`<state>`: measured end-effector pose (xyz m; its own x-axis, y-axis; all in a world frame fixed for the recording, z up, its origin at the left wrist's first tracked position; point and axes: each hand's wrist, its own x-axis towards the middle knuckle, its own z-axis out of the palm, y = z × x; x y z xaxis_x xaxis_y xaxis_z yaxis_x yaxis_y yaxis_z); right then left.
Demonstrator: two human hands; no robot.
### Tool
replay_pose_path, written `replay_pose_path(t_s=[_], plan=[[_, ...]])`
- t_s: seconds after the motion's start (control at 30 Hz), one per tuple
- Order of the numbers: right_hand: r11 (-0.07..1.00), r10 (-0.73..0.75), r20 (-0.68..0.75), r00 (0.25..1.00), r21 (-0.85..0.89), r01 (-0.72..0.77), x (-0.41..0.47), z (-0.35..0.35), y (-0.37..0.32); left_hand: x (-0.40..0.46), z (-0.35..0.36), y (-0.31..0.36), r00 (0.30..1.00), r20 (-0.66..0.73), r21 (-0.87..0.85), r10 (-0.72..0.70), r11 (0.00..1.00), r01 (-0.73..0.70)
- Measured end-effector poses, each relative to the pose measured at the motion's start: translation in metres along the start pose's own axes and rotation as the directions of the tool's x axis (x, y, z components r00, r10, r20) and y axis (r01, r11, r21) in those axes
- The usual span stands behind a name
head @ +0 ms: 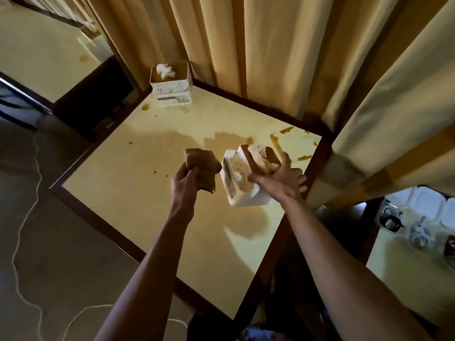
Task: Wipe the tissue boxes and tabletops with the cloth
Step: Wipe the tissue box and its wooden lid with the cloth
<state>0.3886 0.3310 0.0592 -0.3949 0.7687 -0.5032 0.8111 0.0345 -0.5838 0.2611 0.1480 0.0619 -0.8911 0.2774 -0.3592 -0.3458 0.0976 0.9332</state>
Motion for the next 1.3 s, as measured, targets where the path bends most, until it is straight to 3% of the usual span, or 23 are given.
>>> replay_pose_path(t_s=[0.13, 0.23, 0.33, 0.4, 0.57, 0.83, 1.0, 1.2, 1.3], plan=[[0.997, -0.042, -0.081, 0.996, -0.060, 0.037, -0.045, 0.035, -0.002, -0.013, -0.025, 0.011, 0.982, 0.191, -0.017, 0.009, 1.000, -0.006], [0.991, -0.082, -0.157, 0.984, -0.121, 0.063, -0.075, 0.061, -0.015, -0.020, -0.032, 0.007, 0.936, 0.339, 0.108, -0.096, 0.992, 0.062], [0.979, -0.128, -0.253, 0.959, -0.186, 0.081, -0.095, 0.085, -0.023, -0.016, -0.037, 0.010, 0.905, 0.360, 0.310, -0.227, 0.944, 0.114], [0.970, -0.148, -0.261, 0.954, -0.228, 0.088, -0.104, 0.098, -0.028, -0.009, -0.040, 0.017, 0.874, 0.376, 0.357, -0.308, 0.918, 0.171], [0.960, -0.132, -0.207, 0.969, -0.272, 0.073, -0.118, 0.119, -0.034, 0.008, -0.042, 0.026, 0.792, 0.339, 0.285, -0.508, 0.858, 0.428], [0.970, -0.095, -0.225, 0.970, -0.240, 0.039, -0.115, 0.129, -0.038, 0.028, -0.044, 0.019, 0.759, 0.327, 0.323, -0.563, 0.821, 0.470], [0.961, -0.172, -0.280, 0.945, -0.260, 0.098, -0.123, 0.155, -0.028, 0.029, -0.050, 0.005, 0.734, 0.260, 0.188, -0.627, 0.779, 0.599], [0.948, -0.177, -0.248, 0.952, -0.304, 0.097, -0.123, 0.170, -0.003, 0.037, -0.039, -0.005, 0.664, 0.186, 0.151, -0.724, 0.689, 0.709], [0.949, -0.174, -0.250, 0.952, -0.301, 0.095, -0.120, 0.171, 0.000, 0.036, -0.030, -0.008, 0.684, 0.156, 0.211, -0.713, 0.700, 0.682]])
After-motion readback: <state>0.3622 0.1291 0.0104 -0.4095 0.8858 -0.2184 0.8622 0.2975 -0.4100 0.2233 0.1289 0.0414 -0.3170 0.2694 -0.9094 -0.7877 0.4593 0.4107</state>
